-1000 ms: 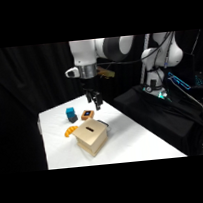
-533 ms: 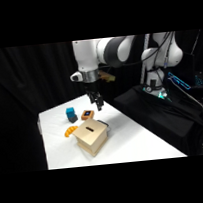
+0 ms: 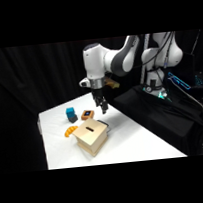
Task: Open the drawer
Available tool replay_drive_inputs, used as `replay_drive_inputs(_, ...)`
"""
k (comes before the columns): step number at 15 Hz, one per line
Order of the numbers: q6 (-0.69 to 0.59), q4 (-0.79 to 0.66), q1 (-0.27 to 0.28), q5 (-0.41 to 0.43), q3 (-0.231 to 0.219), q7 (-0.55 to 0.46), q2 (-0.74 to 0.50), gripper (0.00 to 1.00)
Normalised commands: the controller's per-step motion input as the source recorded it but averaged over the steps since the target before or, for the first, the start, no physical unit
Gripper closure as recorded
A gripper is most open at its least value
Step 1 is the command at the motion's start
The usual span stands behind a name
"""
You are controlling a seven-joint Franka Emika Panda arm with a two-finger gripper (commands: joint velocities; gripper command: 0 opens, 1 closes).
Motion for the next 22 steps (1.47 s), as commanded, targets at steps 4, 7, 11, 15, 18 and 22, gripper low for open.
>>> replay_drive_inputs(4,0.46,-0.17,-0.039,0.002,-0.038,0.1,0.07,0.0)
replay_drive_inputs(7,0.43,-0.05,-0.04,0.038,-0.033,0.04,0.2,0.0)
replay_drive_inputs(11,0.37,0.03,-0.03,0.102,-0.014,-0.03,0.24,0.0)
replay_drive_inputs(15,0.36,0.06,-0.044,0.146,0.012,-0.09,0.23,0.0)
replay_drive_inputs(18,0.35,0.01,-0.088,0.163,0.041,-0.16,0.14,0.0)
replay_drive_inputs(22,0.29,0.01,-0.146,0.138,0.116,-0.27,0.09,0.0)
